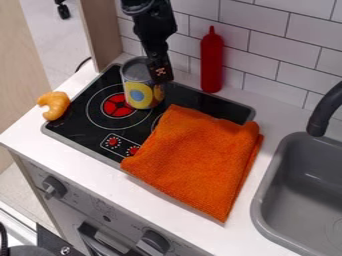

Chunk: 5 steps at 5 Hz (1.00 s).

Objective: Move the can to the bottom left of the left burner

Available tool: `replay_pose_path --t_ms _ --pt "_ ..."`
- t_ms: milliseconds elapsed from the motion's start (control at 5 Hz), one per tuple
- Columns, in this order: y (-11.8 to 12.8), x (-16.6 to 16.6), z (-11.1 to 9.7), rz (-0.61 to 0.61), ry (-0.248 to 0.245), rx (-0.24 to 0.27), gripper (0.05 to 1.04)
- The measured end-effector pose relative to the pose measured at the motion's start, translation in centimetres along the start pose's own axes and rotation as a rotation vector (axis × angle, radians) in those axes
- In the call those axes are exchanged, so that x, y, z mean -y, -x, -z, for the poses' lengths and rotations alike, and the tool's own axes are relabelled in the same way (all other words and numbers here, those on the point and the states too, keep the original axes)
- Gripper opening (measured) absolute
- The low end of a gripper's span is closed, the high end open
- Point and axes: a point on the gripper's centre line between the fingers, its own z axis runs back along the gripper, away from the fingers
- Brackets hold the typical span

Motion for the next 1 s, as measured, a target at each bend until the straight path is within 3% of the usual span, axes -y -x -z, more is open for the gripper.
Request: replay_pose_path --t_ms 400,600,1000 --pt "-1.7 0.4 1.6 0.037 -0.110 -0.029 0.997" --pt "-1.8 0.9 3.3 0.037 -0.094 -0.068 0.997" --pt "-2.6 0.3 4.9 -0.006 -0.120 -0.086 0.997"
